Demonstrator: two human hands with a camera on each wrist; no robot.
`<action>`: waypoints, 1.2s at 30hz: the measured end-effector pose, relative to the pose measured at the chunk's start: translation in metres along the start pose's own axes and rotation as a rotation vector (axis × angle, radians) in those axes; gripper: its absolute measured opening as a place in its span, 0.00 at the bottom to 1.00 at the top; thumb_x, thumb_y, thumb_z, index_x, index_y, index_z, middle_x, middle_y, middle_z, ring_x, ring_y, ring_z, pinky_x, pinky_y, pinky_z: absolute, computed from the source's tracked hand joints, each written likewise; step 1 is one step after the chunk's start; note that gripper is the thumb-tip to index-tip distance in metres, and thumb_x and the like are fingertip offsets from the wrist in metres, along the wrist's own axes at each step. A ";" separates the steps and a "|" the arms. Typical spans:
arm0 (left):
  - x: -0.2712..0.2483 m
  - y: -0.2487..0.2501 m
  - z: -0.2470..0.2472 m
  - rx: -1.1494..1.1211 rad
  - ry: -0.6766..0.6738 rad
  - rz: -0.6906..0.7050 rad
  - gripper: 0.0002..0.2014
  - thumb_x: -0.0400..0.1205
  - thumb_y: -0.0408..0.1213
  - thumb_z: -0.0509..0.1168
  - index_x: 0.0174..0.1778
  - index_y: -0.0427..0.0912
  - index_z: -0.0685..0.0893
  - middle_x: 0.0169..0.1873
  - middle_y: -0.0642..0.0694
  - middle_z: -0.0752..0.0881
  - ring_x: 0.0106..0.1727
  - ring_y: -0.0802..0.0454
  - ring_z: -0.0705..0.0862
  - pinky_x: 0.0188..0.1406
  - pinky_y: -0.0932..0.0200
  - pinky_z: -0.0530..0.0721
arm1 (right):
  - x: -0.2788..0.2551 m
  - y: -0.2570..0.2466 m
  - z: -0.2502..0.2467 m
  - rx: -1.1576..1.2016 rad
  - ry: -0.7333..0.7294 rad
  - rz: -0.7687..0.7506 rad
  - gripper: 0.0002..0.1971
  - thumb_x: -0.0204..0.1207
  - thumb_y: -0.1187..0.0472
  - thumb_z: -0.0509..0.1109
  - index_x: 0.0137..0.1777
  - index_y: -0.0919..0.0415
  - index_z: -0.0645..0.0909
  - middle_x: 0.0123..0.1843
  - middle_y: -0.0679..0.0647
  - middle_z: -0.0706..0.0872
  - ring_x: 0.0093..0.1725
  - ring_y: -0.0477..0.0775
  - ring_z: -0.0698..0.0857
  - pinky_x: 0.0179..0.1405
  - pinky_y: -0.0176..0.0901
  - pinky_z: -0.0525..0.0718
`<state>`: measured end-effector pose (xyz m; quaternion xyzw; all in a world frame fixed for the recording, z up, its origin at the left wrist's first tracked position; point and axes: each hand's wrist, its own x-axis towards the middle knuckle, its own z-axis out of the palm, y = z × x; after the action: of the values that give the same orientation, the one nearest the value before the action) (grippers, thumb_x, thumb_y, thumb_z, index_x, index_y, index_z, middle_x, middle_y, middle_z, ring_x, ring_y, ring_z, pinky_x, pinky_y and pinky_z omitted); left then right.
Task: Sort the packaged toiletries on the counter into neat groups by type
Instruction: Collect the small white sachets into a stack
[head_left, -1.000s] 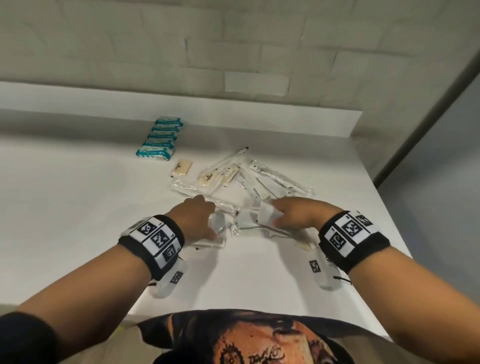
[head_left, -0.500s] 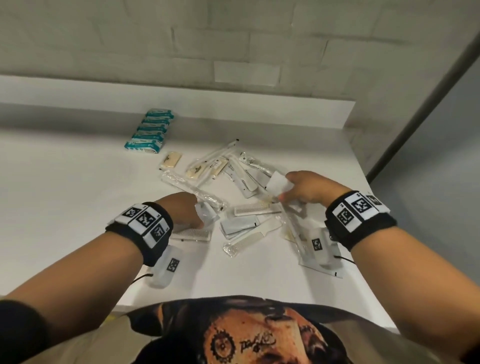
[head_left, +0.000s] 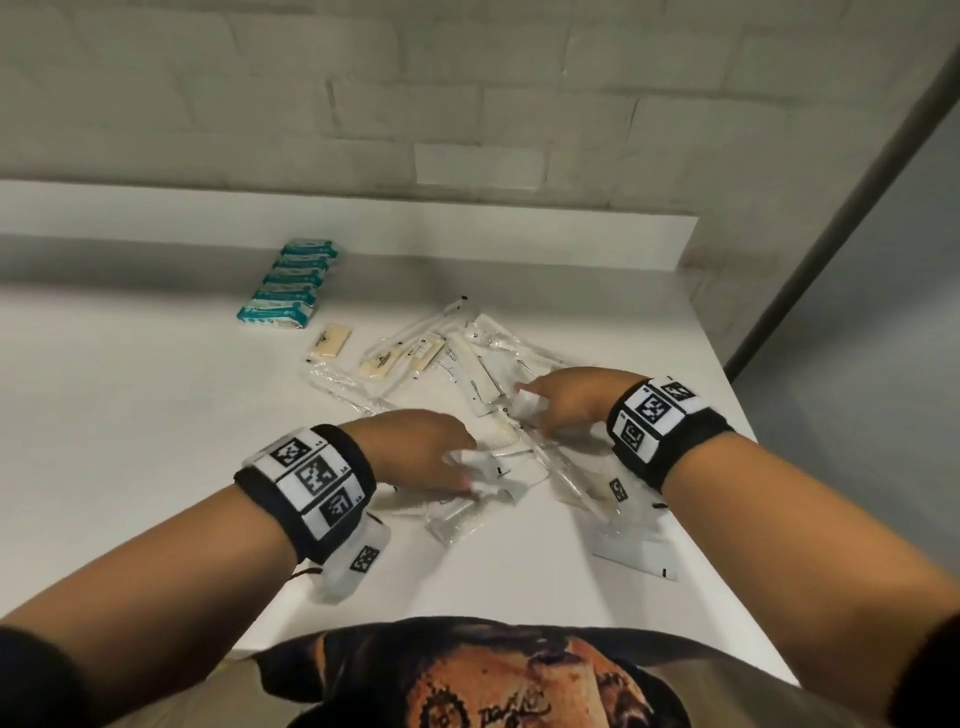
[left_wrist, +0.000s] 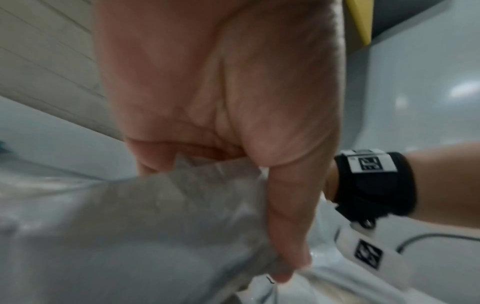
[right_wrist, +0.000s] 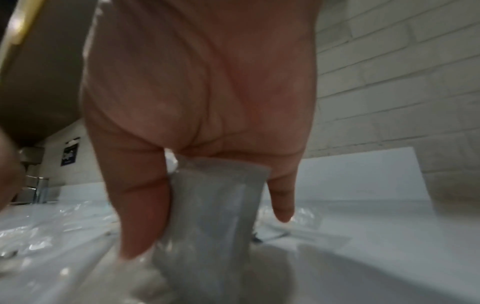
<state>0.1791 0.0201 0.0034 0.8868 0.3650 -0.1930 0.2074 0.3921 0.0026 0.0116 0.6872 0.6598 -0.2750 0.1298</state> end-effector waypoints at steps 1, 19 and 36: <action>0.000 0.002 0.001 0.042 -0.036 0.013 0.26 0.81 0.59 0.60 0.68 0.45 0.79 0.63 0.48 0.83 0.64 0.47 0.81 0.63 0.48 0.79 | -0.001 0.003 -0.003 -0.020 -0.032 -0.002 0.42 0.56 0.54 0.60 0.78 0.46 0.68 0.78 0.49 0.73 0.72 0.57 0.76 0.64 0.47 0.77; 0.070 -0.033 -0.040 0.055 0.054 -0.183 0.35 0.80 0.27 0.52 0.81 0.62 0.62 0.74 0.45 0.66 0.68 0.41 0.77 0.55 0.55 0.80 | 0.043 0.050 -0.023 0.345 0.277 0.049 0.08 0.76 0.63 0.71 0.43 0.55 0.73 0.43 0.50 0.78 0.40 0.50 0.78 0.24 0.34 0.73; 0.076 -0.013 -0.025 -0.011 0.219 0.075 0.08 0.85 0.47 0.59 0.55 0.51 0.80 0.51 0.48 0.86 0.51 0.48 0.82 0.51 0.50 0.81 | 0.050 0.033 0.006 0.131 0.245 0.144 0.40 0.68 0.53 0.80 0.76 0.63 0.66 0.70 0.60 0.77 0.65 0.62 0.80 0.57 0.41 0.78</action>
<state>0.2246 0.0839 -0.0157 0.9146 0.3531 -0.0849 0.1780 0.4223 0.0379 -0.0266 0.7681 0.6003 -0.2216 0.0228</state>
